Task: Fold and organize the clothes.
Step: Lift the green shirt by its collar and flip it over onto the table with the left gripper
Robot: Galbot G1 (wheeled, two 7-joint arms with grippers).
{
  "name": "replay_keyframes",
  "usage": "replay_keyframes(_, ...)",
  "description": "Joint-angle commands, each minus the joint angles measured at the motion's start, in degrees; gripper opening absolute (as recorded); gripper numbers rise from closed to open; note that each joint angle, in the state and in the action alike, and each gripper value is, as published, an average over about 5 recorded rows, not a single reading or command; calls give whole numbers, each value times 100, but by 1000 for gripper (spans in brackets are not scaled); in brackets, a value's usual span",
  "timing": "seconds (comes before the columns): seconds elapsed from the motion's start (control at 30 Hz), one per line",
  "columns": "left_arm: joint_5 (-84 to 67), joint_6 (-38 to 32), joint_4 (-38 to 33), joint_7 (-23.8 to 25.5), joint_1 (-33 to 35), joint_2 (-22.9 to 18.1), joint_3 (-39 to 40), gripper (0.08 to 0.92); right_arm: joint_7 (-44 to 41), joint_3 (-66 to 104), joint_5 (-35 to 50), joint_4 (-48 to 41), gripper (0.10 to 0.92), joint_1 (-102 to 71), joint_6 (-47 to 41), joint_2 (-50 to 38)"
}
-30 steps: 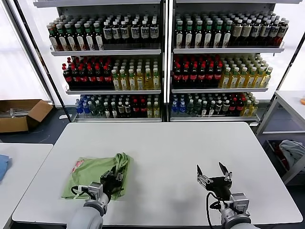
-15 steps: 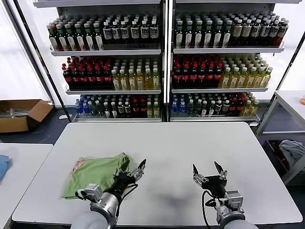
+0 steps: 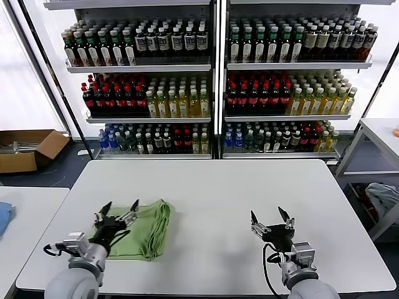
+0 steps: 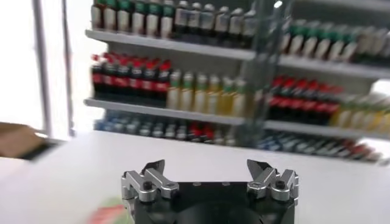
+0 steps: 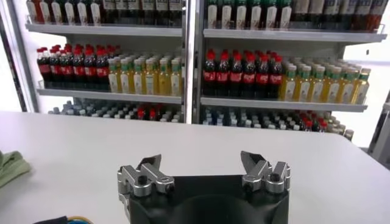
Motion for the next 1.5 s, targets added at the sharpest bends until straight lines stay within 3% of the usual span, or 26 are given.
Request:
replay_keyframes(0.03, 926, 9, 968, 135, -20, 413, -756, 823, 47, -5, 40, 11, 823, 79, -10, -51)
replay_keyframes(0.47, -376, 303, 1166, 247, -30, 341, -733, 823, -8, 26, -40, 170, 823, -99, -9, -17)
replay_keyframes(1.07, -716, 288, 1527, 586, -109, 282, -652, 815, -87, -6, -147, 228, 823, -210, 25, -8)
replay_keyframes(1.27, -712, 259, 1547, 660, -95, 282, -624, 718, -120, -18, -182, 207, 823, -194, 51, -3)
replay_keyframes(1.5, -661, 122, 1609, 788, -83, 259, -595, 526, -150, -25, -198, 205, 823, -162, 58, -3)
